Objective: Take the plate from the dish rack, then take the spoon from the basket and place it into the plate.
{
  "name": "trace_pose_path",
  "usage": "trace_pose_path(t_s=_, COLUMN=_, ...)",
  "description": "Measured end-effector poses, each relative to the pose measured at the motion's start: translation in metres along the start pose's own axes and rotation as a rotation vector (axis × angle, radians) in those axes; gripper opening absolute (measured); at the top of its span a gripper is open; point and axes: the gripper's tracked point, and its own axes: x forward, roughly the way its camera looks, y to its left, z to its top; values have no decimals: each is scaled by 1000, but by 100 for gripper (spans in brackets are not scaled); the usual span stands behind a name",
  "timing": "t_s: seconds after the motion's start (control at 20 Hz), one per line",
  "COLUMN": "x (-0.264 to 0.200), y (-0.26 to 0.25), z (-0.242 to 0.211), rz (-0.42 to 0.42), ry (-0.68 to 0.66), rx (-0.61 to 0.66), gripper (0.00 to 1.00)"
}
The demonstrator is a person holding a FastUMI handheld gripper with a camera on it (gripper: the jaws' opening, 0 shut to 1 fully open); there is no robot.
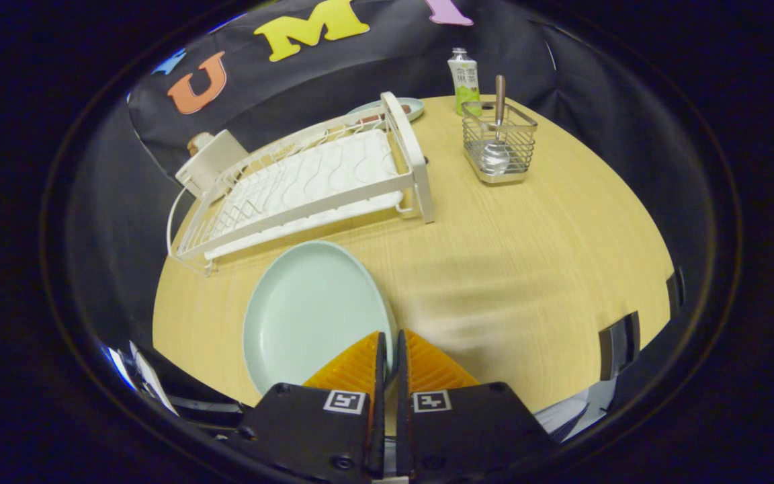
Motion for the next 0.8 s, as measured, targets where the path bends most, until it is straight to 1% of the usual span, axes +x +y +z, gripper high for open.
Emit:
trace_pose_path(t_s=0.15, x=3, y=-2, z=-3, rz=8, ry=12, rx=-8, gripper=10)
trace_pose_path(t_s=0.2, x=1, y=-6, z=-2, rz=-5, ry=9, rx=-12, gripper=12)
trace_pose_path(t_s=0.3, x=-5, y=-14, z=3, rz=-43, ry=-15, rx=-33, gripper=21)
trace_pose_path(t_s=0.35, x=-11, y=-19, z=8, rz=-65, ry=-45, rx=-43, gripper=34)
trace_pose_path(t_s=0.4, x=-17, y=-24, z=14, rz=-81, ry=-83, rx=-45, gripper=45)
trace_pose_path(t_s=0.5, x=-29, y=-25, z=31, rz=-54, ry=-182, rx=-51, gripper=66)
trace_pose_path(t_s=0.55, x=-33, y=-29, z=38, rz=-59, ry=-223, rx=-61, gripper=72)
trace_pose_path(t_s=0.6, x=-36, y=-38, z=45, rz=-84, ry=-255, rx=-71, gripper=79)
trace_pose_path(t_s=0.65, x=-42, y=-43, z=52, rz=-106, ry=-287, rx=-85, gripper=84)
trace_pose_path(t_s=0.7, x=-45, y=-45, z=61, rz=-107, ry=-322, rx=-107, gripper=89)
trace_pose_path(t_s=0.8, x=-51, y=-48, z=81, rz=-95, ry=-409, rx=-138, gripper=88)
